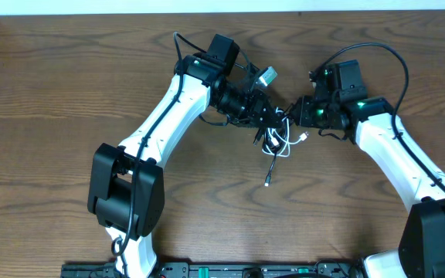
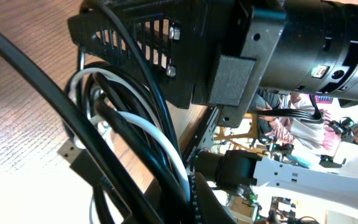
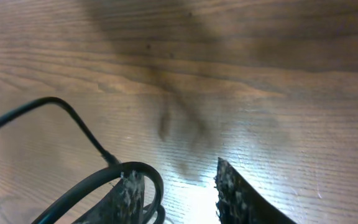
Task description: Untangle cables
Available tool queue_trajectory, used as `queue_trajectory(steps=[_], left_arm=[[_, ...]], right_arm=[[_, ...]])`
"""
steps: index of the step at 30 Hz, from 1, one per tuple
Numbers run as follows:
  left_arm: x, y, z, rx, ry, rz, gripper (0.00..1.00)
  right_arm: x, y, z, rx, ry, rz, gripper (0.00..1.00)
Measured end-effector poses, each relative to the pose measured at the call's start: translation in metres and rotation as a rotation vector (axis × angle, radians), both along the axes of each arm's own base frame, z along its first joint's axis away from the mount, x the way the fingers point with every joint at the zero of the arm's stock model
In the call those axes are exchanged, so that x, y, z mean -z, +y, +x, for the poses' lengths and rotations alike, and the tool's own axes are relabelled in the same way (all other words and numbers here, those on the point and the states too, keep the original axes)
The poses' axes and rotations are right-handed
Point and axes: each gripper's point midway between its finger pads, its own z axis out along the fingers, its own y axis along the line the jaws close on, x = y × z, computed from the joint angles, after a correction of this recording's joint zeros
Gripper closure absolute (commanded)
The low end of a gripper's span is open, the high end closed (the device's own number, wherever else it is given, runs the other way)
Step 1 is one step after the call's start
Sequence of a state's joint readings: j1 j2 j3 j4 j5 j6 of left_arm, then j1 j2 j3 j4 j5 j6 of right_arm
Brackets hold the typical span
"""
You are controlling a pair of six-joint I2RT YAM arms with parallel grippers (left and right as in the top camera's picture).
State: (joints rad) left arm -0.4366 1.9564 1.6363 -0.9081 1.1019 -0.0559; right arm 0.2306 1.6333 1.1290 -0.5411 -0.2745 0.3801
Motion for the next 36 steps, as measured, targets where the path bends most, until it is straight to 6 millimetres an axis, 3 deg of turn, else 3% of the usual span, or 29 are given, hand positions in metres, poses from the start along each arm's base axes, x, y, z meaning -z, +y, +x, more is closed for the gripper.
queue_trajectory(steps=[6, 13, 15, 18, 23, 26, 32, 36], left_arm=[[-0.003, -0.002, -0.002, 0.007, 0.011, -0.021, 0.88], [-0.004, -0.003, -0.003, 0.008, 0.015, -0.024, 0.87], [-0.001, -0.001, -0.002, 0.003, 0.007, -0.006, 0.87], [0.013, 0.006, 0.006, -0.029, -0.026, 0.088, 0.87], [0.047, 0.026, 0.020, -0.140, -0.061, 0.346, 0.87], [0.067, 0.048, 0.029, -0.235, -0.085, 0.550, 0.87], [0.084, 0.091, 0.048, -0.386, -0.148, 0.807, 0.87], [0.085, 0.095, 0.051, -0.407, -0.160, 0.832, 0.85]], right_arm=[[0.013, -0.036, -0.003, 0.135, 0.051, -0.116, 0.76], [0.031, -0.082, -0.028, 0.244, 0.157, -0.306, 0.76], [0.033, -0.093, -0.034, 0.266, 0.185, -0.337, 0.84], [0.036, -0.103, -0.044, 0.289, 0.228, -0.369, 0.88], [0.038, -0.117, -0.059, 0.324, 0.280, -0.444, 0.87], [0.037, -0.134, -0.070, 0.375, 0.306, -0.534, 0.87], [0.032, -0.172, -0.073, 0.480, 0.309, -0.627, 0.87], [0.036, -0.153, -0.056, 0.380, 0.263, -0.521, 0.88]])
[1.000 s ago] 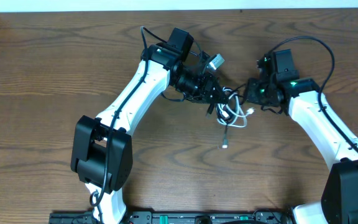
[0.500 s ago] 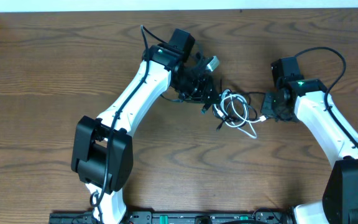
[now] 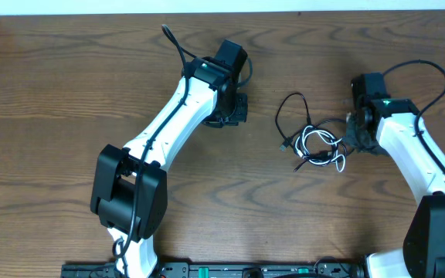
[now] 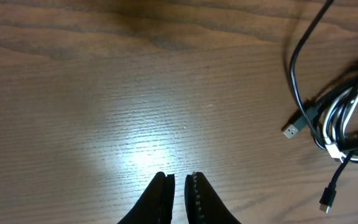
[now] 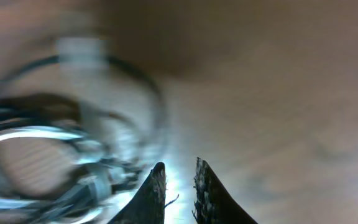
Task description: Untangle cables
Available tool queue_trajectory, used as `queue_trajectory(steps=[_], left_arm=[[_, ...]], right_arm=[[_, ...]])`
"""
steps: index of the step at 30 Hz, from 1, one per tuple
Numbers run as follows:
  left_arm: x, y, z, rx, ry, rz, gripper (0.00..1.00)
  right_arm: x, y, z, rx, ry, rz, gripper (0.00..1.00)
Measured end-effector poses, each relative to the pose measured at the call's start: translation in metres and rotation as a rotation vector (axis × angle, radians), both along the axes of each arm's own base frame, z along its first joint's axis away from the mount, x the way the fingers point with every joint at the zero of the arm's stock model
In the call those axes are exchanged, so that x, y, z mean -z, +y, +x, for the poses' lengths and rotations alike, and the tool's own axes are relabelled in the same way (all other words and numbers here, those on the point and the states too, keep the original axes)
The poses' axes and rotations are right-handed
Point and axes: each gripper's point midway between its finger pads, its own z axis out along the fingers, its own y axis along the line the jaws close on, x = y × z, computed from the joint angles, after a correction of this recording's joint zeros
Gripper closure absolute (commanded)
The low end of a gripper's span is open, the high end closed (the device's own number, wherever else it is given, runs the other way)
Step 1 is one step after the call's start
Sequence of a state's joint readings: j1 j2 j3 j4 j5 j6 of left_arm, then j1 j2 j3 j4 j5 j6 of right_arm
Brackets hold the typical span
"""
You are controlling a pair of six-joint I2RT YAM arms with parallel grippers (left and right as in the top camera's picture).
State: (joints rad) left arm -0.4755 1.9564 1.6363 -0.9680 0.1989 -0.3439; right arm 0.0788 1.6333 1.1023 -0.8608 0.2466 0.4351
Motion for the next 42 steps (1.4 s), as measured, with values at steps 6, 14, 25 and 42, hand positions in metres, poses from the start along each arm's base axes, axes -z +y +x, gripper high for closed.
queue_trajectory(steps=[6, 14, 25, 42], left_arm=[[-0.006, -0.024, -0.002, 0.076, -0.005, -0.105, 0.70], [-0.019, -0.057, -0.002, 0.164, -0.024, -0.272, 0.60], [-0.011, -0.145, 0.003, 0.289, -0.141, -0.423, 0.60], [0.089, -0.180, -0.021, 0.218, -0.089, -0.219, 0.62]], right_arm=[[-0.004, 0.067, 0.027, -0.241, -0.094, 0.330, 0.97], [-0.014, 0.087, 0.030, -0.316, -0.131, 0.530, 0.56], [-0.012, 0.004, 0.024, -0.054, -0.145, 0.552, 0.52], [-0.010, -0.009, 0.016, -0.013, -0.128, 0.556, 0.51]])
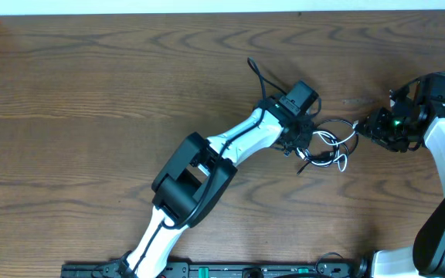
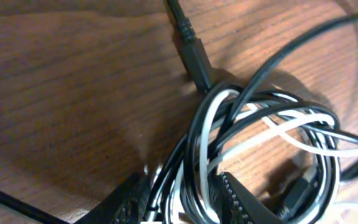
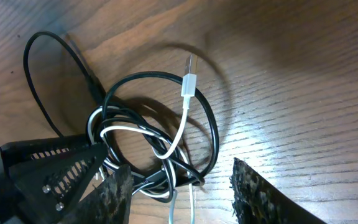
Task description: Untangle cables
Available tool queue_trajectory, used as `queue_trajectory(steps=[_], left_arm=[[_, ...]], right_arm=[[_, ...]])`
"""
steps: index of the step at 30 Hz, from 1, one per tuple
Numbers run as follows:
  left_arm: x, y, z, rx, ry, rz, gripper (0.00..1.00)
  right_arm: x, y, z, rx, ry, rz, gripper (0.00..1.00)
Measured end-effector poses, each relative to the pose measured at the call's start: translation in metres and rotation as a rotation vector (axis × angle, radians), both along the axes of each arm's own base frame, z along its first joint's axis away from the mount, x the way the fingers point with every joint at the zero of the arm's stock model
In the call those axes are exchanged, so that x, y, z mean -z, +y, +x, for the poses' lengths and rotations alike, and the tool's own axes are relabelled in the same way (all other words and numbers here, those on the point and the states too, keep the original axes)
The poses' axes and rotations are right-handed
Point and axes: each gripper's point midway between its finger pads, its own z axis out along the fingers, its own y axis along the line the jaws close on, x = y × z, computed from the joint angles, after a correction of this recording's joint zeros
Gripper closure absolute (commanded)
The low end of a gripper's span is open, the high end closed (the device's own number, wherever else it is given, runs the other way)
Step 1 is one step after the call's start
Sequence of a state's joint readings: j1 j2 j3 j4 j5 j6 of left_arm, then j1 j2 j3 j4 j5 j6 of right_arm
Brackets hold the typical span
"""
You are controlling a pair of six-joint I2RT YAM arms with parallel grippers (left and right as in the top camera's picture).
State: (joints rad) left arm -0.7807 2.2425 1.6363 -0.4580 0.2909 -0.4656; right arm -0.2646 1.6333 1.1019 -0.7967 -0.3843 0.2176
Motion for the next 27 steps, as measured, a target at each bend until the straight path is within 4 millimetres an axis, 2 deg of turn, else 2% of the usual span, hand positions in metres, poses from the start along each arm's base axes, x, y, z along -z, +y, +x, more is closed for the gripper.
queue_trajectory(steps=[7, 9, 14, 18, 21, 23, 27], left_arm=[[0.003, 0.001, 0.004, -0.033, -0.084, 0.077, 0.79], [0.003, 0.001, 0.003, -0.041, -0.104, 0.098, 0.92], [0.004, 0.006, 0.003, -0.061, -0.155, 0.168, 0.93], [-0.001, 0.022, -0.003, -0.068, -0.145, 0.235, 0.92], [-0.024, 0.040, -0.004, -0.086, -0.136, 0.249, 0.92], [-0.056, 0.048, -0.001, -0.095, -0.149, 0.207, 0.93], [-0.134, 0.056, 0.004, -0.077, -0.209, 0.047, 0.93]], right_arm=[[0.000, 0.000, 0.000, -0.002, -0.001, 0.001, 0.49], [0.000, 0.000, 0.000, -0.002, -0.001, 0.001, 0.49], [0.000, 0.001, -0.001, -0.002, 0.005, 0.002, 0.49], [-0.001, 0.003, -0.001, -0.014, 0.001, 0.013, 0.50], [-0.007, 0.016, 0.002, -0.073, -0.040, 0.073, 0.50], [-0.012, 0.028, 0.004, -0.119, -0.070, 0.122, 0.50], [-0.028, 0.060, 0.008, -0.226, -0.148, 0.239, 0.49]])
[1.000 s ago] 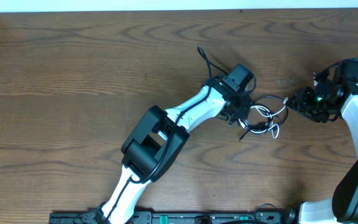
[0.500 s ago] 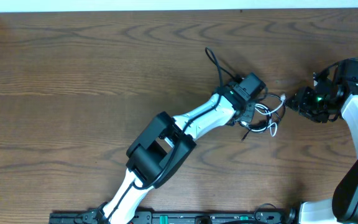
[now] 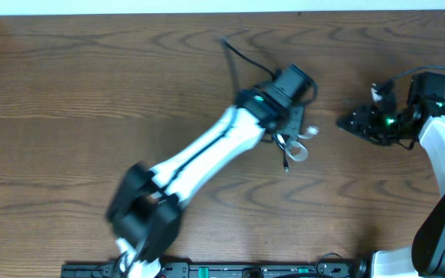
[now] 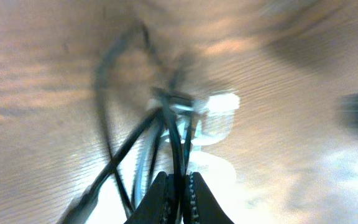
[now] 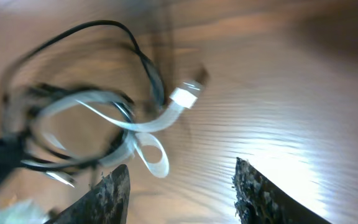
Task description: Untangle cables
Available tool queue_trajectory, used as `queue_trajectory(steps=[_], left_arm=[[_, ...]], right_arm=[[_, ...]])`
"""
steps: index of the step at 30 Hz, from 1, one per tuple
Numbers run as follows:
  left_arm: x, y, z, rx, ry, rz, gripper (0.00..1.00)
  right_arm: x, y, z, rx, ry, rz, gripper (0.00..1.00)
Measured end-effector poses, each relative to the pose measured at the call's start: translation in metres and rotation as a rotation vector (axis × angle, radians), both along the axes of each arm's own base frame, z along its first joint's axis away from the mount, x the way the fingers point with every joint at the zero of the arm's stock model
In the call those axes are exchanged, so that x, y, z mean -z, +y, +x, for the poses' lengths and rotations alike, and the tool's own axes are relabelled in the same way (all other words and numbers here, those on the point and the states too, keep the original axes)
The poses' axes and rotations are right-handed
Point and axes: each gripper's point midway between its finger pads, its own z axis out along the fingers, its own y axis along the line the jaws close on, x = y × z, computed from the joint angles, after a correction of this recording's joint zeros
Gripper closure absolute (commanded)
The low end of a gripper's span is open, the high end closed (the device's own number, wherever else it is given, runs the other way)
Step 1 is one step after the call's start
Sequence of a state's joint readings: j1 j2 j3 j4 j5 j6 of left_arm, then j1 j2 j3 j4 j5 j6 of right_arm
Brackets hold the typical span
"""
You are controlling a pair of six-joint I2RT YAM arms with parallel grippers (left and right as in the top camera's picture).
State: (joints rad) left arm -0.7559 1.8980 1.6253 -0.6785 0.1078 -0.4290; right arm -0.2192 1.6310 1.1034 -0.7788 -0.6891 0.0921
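The tangle of black and white cables [image 3: 293, 144] hangs just below my left gripper [image 3: 290, 126] at the table's middle. In the left wrist view the left gripper [image 4: 180, 182] is shut on a black cable [image 4: 174, 134], with blurred black and white loops [image 4: 143, 163] trailing from it. My right gripper [image 3: 347, 122] stands open to the right of the tangle, apart from it. In the right wrist view the right gripper [image 5: 182, 190] holds nothing; the tangle [image 5: 73, 127] with a white plug [image 5: 184, 96] lies ahead of it to the left.
The brown wooden table [image 3: 68, 116] stretches around the tangle. A white strip [image 3: 130, 6] runs along the far edge. The left arm [image 3: 207, 154] crosses the table's middle diagonally, and the right arm [image 3: 439, 147] comes in from the right edge.
My left gripper was open around the tangle on the table; now it is shut on a black cable. The tangle now sits further left. The right gripper remains open beside it.
First both grippers met at the tangle in the table's middle. Then the tangle lay by the right gripper, with both grippers shut and the left one far off. Later the left gripper was open over the tangle, the right open beside it. Now the left grips a black cable.
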Motion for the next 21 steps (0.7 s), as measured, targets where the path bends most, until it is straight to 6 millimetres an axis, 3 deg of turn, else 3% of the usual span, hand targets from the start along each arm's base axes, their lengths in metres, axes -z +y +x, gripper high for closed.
queue_trajectory(steps=[2, 4, 8, 10, 16, 21], left_arm=[[-0.030, 0.008, 0.000, 0.013, -0.020, -0.061, 0.93], [-0.046, 0.014, 0.000, 0.029, -0.019, -0.105, 0.92], [-0.046, 0.023, 0.003, 0.054, 0.051, -0.172, 0.93], [-0.045, 0.029, 0.008, 0.052, 0.084, -0.207, 0.93], [-0.055, 0.042, 0.016, 0.057, 0.154, -0.333, 0.93], [-0.067, 0.039, 0.009, 0.102, 0.216, -0.438, 0.93]], right_arm=[[-0.016, 0.017, 0.004, -0.054, -0.069, 0.067, 0.49], [-0.037, 0.032, 0.008, -0.104, -0.151, 0.121, 0.49], [-0.079, 0.057, 0.012, -0.182, -0.291, 0.195, 0.52], [-0.088, 0.067, 0.014, -0.194, -0.311, 0.215, 0.54], [-0.083, 0.100, 0.017, -0.184, -0.244, 0.214, 0.55], [-0.070, 0.126, 0.024, -0.156, -0.214, 0.147, 0.57]])
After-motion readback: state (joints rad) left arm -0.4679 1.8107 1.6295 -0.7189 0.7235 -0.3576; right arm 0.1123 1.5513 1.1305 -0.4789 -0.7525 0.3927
